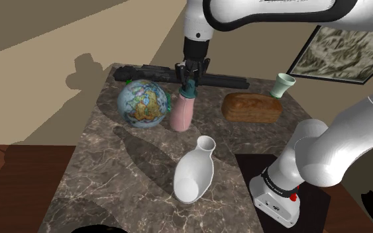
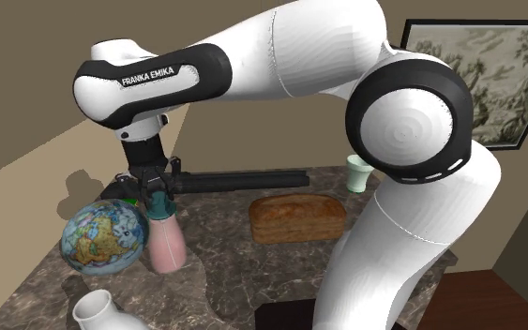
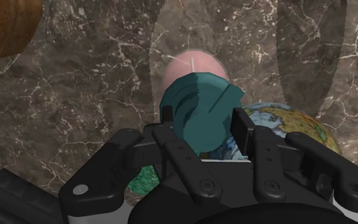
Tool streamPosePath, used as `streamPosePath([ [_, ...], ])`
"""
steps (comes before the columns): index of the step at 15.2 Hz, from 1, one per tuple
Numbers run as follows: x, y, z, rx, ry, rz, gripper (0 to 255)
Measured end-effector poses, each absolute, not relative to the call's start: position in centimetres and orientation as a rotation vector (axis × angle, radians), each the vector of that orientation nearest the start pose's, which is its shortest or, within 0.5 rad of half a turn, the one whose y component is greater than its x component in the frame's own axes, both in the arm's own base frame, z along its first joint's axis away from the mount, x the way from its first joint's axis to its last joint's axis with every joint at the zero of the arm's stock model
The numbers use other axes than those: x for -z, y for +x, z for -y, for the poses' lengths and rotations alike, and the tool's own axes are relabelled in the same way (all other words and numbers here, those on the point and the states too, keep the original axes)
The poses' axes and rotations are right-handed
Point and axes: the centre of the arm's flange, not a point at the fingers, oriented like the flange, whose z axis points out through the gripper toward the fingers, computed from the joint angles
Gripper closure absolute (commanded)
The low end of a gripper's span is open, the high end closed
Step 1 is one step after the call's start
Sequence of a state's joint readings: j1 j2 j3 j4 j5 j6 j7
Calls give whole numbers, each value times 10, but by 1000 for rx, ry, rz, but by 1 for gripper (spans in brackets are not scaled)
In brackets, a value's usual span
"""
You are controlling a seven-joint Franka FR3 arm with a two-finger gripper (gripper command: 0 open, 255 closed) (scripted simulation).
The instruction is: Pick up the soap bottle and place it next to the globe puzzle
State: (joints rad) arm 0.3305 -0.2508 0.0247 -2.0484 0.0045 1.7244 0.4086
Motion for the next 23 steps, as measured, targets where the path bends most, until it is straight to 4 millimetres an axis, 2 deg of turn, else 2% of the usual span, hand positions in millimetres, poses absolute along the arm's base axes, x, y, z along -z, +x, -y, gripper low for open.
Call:
streamPosePath([
  [6, -537, 444, -166, -106, -3167, -88, 255],
  [7, -537, 444, -166, -106, -3167, -88, 0],
  [13, -538, 444, -166, -105, -3167, -88, 0],
  [18, -580, 446, -167, -104, -3167, -87, 0],
  [23, -587, 448, -167, -105, -3167, -88, 0],
])
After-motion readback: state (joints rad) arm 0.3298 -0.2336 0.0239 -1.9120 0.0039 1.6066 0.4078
